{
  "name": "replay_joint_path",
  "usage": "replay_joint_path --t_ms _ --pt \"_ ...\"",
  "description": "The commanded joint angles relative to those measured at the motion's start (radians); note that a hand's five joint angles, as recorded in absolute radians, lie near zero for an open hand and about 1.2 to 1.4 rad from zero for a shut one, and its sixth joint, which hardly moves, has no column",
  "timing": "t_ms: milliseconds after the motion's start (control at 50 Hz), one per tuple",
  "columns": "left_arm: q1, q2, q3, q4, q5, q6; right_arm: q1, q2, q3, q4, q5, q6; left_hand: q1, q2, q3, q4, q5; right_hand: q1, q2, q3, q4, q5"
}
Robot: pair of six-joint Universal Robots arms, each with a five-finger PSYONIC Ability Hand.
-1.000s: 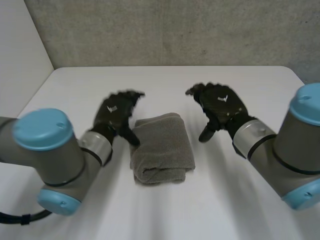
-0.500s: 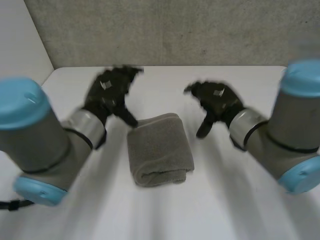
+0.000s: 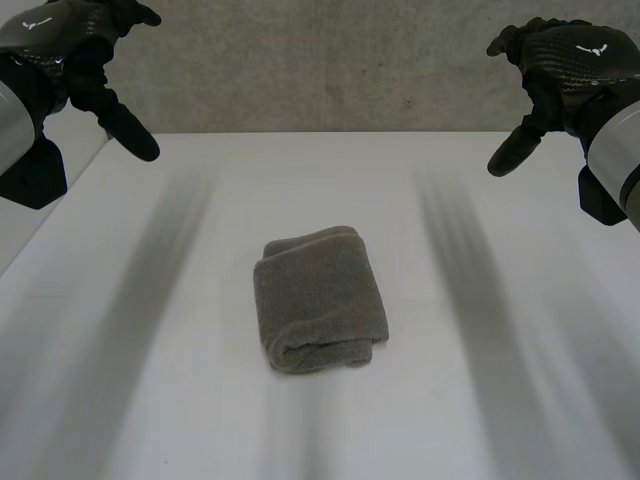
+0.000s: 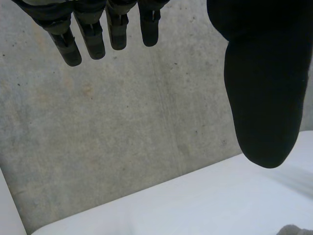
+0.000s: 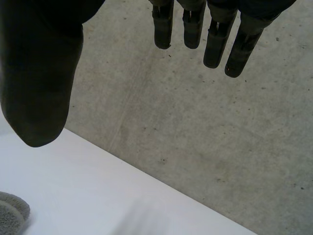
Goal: Fold the towel.
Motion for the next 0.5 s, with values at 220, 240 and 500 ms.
replay_joint_path --t_ms 220,240,500 --pt "-0.015 0.001 -0.018 0.008 0.004 0.009 0.015 -0.005 0.037 -0.048 -0.028 -0.044 0.005 0.008 0.009 0.009 -0.027 -0.053 -0.077 -0.071 -0.089 -0.061" --pt "-0.015 0.001 -0.018 0.008 0.004 0.009 0.015 -0.005 0.038 -0.048 -0.028 -0.044 0.005 0.008 0.009 0.009 -0.027 -0.053 -0.077 -0.071 -0.089 -0.061" --pt "-0.007 0.035 -0.018 0.025 0.004 0.009 0.064 0.327 0.010 -0.068 -0.353 0.087 0.005 0.008 0.009 0.009 -0.027 -0.053 -0.077 -0.071 -0.089 -0.061"
